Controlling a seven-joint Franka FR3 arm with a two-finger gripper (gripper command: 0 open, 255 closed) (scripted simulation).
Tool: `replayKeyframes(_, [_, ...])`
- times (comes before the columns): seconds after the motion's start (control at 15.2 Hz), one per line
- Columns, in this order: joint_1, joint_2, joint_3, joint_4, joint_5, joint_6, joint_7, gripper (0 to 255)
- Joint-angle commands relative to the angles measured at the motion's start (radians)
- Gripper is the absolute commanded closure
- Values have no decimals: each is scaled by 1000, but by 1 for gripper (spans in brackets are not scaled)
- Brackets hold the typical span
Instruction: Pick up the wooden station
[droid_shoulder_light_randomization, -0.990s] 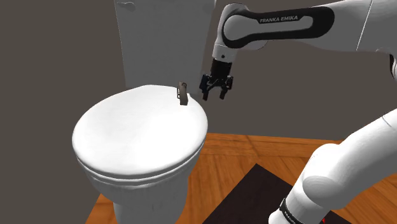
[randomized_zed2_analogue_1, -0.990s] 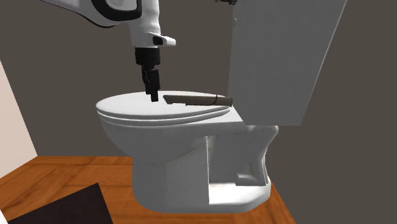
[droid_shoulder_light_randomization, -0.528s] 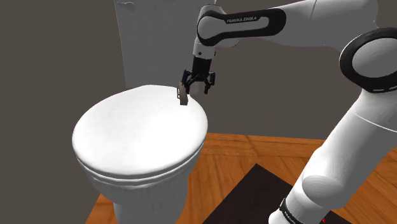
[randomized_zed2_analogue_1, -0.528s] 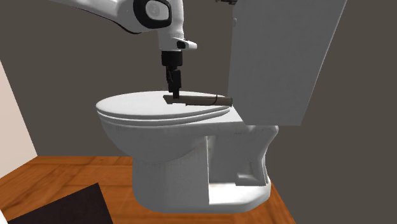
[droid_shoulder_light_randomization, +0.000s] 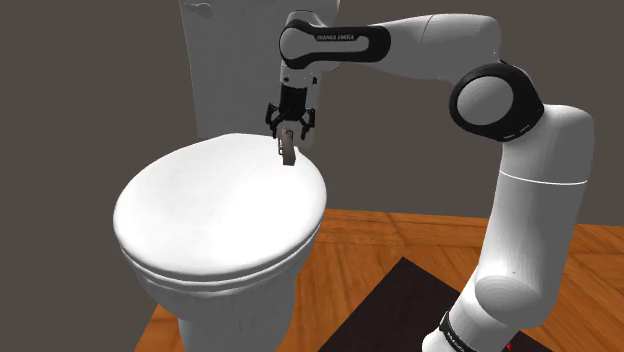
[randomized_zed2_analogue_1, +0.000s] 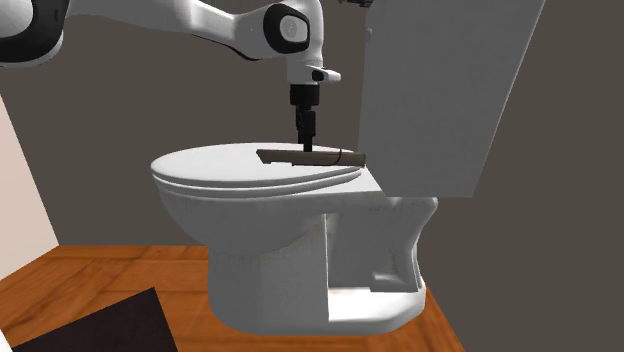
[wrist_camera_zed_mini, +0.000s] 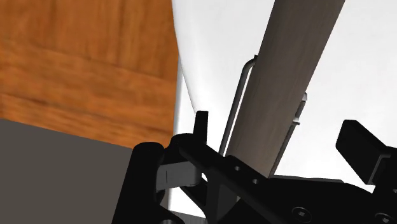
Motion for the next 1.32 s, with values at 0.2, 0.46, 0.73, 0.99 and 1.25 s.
replayKeyframes(0.2, [0,25,-2,-20,-2,45,9,0])
replayKeyframes(0.46, [0,23,-2,-71,-2,94,8,0])
replayKeyframes(0.73, [-1,25,-3,-68,-2,93,7,255])
replayKeyframes(0.99, [0,25,-3,-69,-2,94,7,255])
replayKeyframes(1.25, [0,23,-2,-57,-2,80,8,255])
